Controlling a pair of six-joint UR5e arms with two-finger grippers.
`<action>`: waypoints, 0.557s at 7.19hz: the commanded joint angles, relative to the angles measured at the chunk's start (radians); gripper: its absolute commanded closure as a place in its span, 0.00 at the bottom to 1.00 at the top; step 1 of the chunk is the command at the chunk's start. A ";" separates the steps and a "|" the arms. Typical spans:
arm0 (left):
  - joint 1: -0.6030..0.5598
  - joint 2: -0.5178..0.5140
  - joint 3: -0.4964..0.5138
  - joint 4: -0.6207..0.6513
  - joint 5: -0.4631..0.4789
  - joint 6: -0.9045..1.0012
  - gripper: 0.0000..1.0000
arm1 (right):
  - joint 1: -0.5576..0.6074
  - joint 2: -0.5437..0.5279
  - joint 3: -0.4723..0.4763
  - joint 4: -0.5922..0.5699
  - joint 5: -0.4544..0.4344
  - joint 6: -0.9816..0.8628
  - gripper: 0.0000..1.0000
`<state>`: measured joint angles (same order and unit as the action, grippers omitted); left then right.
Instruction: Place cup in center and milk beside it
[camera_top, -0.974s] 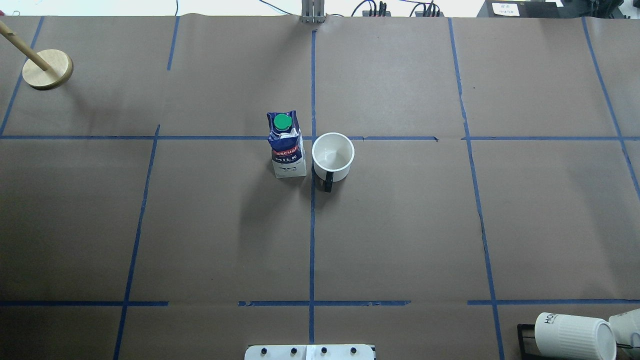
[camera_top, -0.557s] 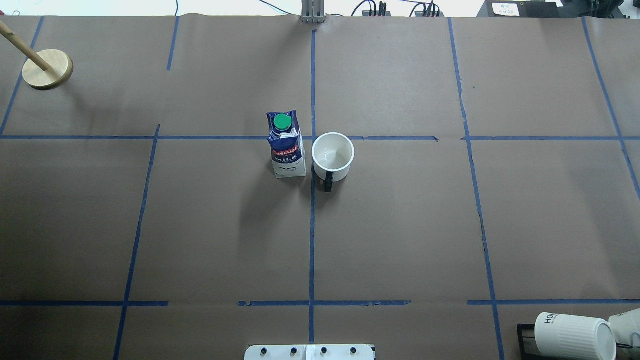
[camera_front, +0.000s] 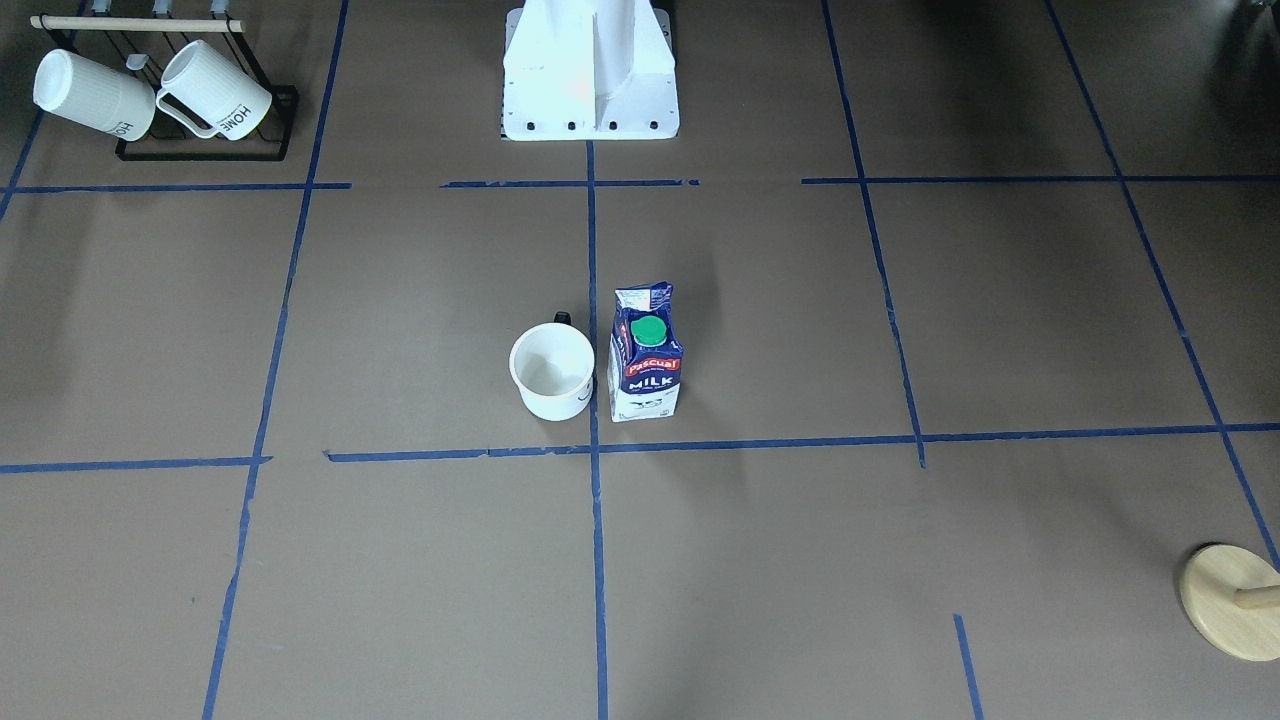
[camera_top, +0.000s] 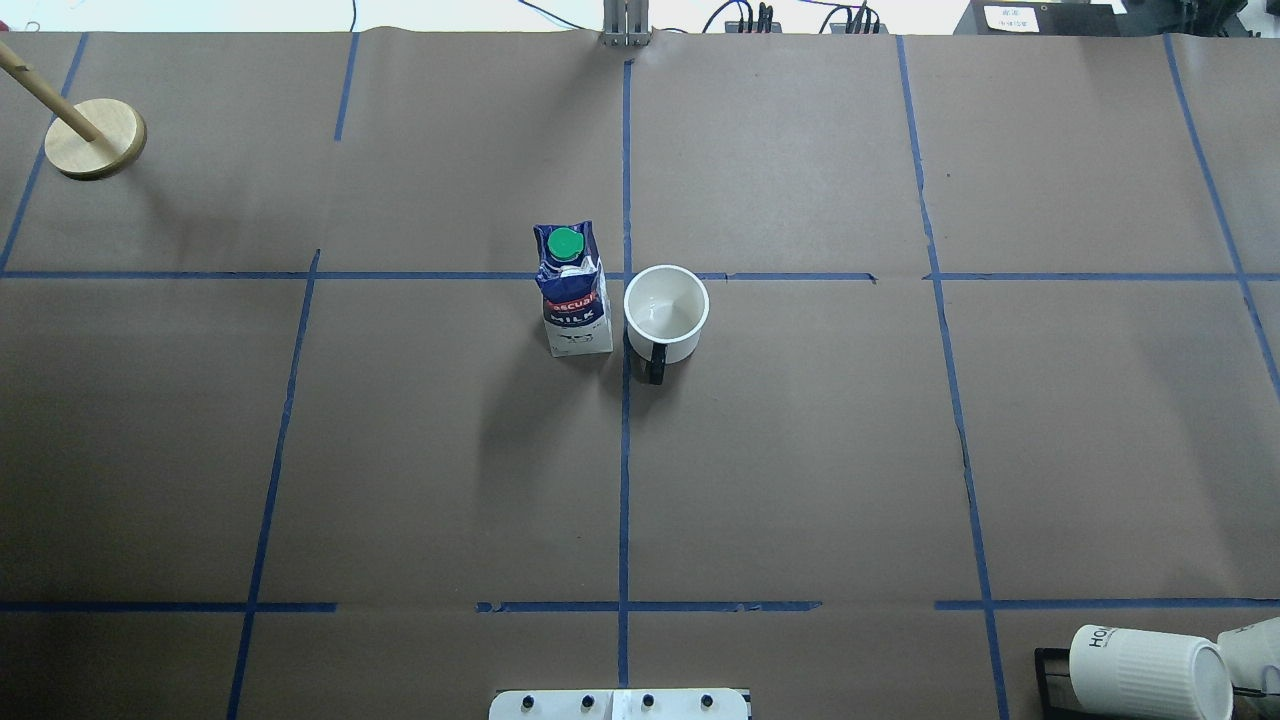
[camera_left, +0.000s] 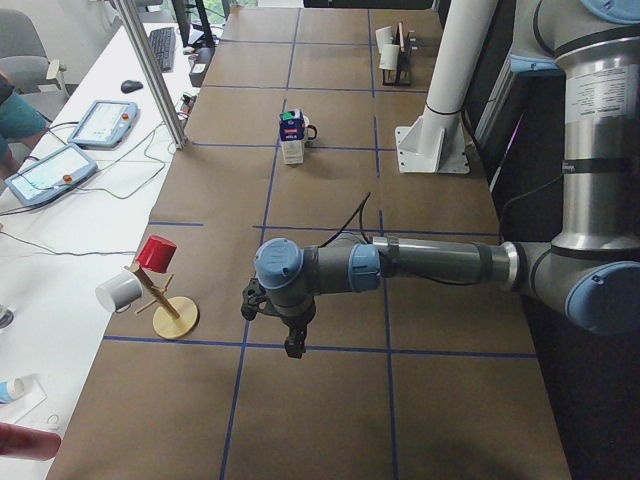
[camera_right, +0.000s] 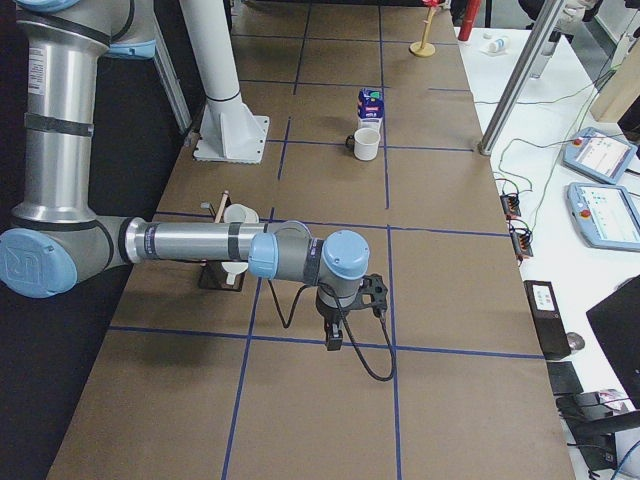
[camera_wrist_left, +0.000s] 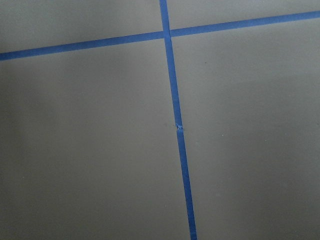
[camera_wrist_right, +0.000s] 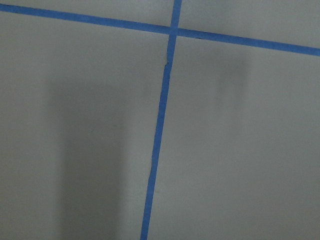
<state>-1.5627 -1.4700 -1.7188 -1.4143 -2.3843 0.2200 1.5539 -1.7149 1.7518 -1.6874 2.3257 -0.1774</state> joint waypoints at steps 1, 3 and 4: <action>0.001 0.000 -0.005 0.000 -0.001 0.001 0.00 | 0.000 0.001 0.000 0.000 0.001 0.001 0.00; 0.001 -0.001 -0.005 0.000 -0.004 0.001 0.00 | 0.000 0.000 0.001 0.000 0.001 0.001 0.00; 0.001 0.003 -0.005 0.000 -0.010 0.001 0.00 | 0.000 0.000 0.003 0.000 0.003 0.002 0.00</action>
